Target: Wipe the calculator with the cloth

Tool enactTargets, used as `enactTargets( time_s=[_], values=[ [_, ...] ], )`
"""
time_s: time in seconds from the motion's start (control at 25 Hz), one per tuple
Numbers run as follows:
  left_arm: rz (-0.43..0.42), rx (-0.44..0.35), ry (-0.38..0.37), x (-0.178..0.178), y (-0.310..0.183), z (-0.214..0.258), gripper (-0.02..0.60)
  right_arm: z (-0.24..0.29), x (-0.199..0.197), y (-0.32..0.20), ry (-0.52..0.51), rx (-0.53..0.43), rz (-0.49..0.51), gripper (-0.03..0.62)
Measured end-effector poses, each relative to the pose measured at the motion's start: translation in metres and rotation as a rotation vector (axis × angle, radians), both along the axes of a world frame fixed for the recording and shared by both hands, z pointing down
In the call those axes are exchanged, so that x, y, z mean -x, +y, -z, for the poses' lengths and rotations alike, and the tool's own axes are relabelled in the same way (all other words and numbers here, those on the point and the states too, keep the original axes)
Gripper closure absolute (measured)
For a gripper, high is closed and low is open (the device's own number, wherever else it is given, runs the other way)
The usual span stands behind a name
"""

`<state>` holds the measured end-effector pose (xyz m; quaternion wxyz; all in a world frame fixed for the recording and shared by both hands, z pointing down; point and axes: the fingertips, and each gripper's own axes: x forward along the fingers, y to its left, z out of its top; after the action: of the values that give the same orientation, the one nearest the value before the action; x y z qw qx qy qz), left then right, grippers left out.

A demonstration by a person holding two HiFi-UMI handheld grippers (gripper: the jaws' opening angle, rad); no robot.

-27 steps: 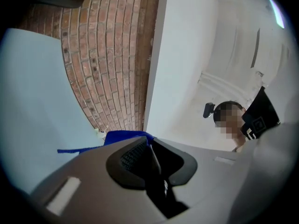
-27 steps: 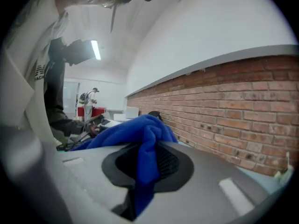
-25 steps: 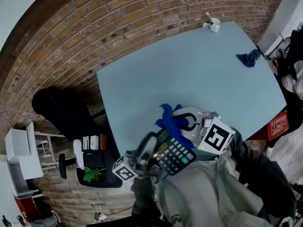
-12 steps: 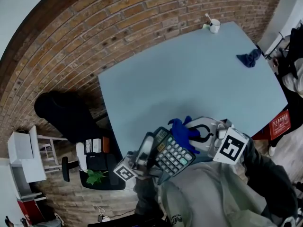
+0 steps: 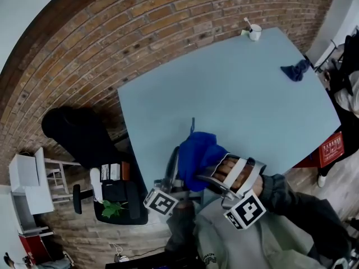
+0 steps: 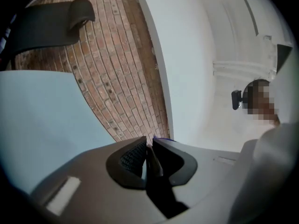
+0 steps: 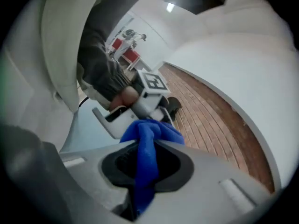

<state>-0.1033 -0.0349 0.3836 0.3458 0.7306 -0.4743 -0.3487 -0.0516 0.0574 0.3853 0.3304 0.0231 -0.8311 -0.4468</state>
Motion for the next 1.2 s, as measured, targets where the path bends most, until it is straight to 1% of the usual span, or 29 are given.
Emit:
enactTargets(
  time_s=[0.04, 0.08, 0.16, 0.2, 0.28, 0.36, 0.4, 0.44, 0.48, 0.56, 0.64, 0.68, 0.72, 0.8, 0.84, 0.92, 1.0, 1.04, 1.12, 1.16, 1.2],
  values=[
    [0.031, -0.001, 0.042, 0.005, 0.000, 0.001, 0.543, 0.000, 0.001, 0.009, 0.009, -0.015, 0.017, 0.543],
    [0.066, -0.003, 0.089, 0.012, 0.002, 0.001, 0.543, 0.001, -0.001, 0.016, 0.007, -0.009, 0.028, 0.543],
    [0.136, -0.011, 0.157, 0.031, 0.008, 0.001, 0.543, 0.002, -0.011, 0.023, -0.010, 0.054, 0.035, 0.543],
    [0.162, -0.018, 0.173, 0.039, 0.011, 0.002, 0.543, 0.001, -0.019, 0.020, -0.023, 0.094, 0.019, 0.543],
    [0.194, -0.033, 0.181, 0.050, 0.016, 0.006, 0.540, 0.002, -0.036, -0.005, -0.061, 0.133, -0.073, 0.543],
    [0.218, -0.048, 0.201, 0.056, 0.018, 0.011, 0.538, 0.005, -0.050, -0.038, -0.113, 0.133, -0.197, 0.543],
    [0.234, -0.055, 0.219, 0.058, 0.019, 0.013, 0.538, 0.007, -0.054, -0.048, -0.139, 0.146, -0.237, 0.543],
    [0.252, -0.062, 0.237, 0.059, 0.018, 0.014, 0.540, 0.010, -0.055, -0.049, -0.158, 0.170, -0.250, 0.543],
    [0.270, -0.070, 0.249, 0.059, 0.017, 0.016, 0.540, 0.011, -0.054, -0.043, -0.168, 0.199, -0.240, 0.543],
    [0.306, -0.072, 0.250, 0.062, 0.013, 0.013, 0.541, 0.010, -0.048, -0.018, -0.173, 0.249, -0.184, 0.543],
    [0.352, -0.055, 0.252, 0.073, 0.016, 0.004, 0.543, 0.001, -0.037, 0.011, -0.170, 0.309, -0.118, 0.543],
    [0.368, -0.050, 0.272, 0.078, 0.019, 0.001, 0.543, -0.005, -0.031, 0.022, -0.165, 0.339, -0.094, 0.543],
    [0.372, -0.051, 0.303, 0.082, 0.021, -0.001, 0.543, -0.010, -0.027, 0.028, -0.157, 0.356, -0.079, 0.543],
    [0.349, -0.066, 0.356, 0.081, 0.023, 0.001, 0.543, -0.018, -0.025, 0.023, -0.144, 0.343, -0.079, 0.543],
    [0.339, -0.074, 0.367, 0.079, 0.023, 0.002, 0.543, -0.018, -0.028, 0.014, -0.144, 0.327, -0.091, 0.543],
    [0.331, -0.086, 0.368, 0.078, 0.025, 0.005, 0.543, -0.013, -0.037, -0.008, -0.165, 0.310, -0.134, 0.543],
    [0.310, -0.088, 0.354, 0.076, 0.026, 0.006, 0.543, 0.001, -0.050, -0.032, -0.235, 0.296, -0.204, 0.543],
    [0.292, -0.087, 0.353, 0.072, 0.027, 0.006, 0.545, 0.010, -0.055, -0.046, -0.294, 0.289, -0.248, 0.543],
    [0.271, -0.091, 0.377, 0.065, 0.026, 0.006, 0.545, 0.025, -0.058, -0.074, -0.431, 0.302, -0.321, 0.543],
    [0.279, -0.093, 0.398, 0.064, 0.026, 0.006, 0.545, 0.028, -0.055, -0.084, -0.467, 0.317, -0.342, 0.543],
    [0.298, -0.091, 0.415, 0.065, 0.026, 0.004, 0.545, 0.030, -0.052, -0.088, -0.473, 0.329, -0.352, 0.543]
  ],
)
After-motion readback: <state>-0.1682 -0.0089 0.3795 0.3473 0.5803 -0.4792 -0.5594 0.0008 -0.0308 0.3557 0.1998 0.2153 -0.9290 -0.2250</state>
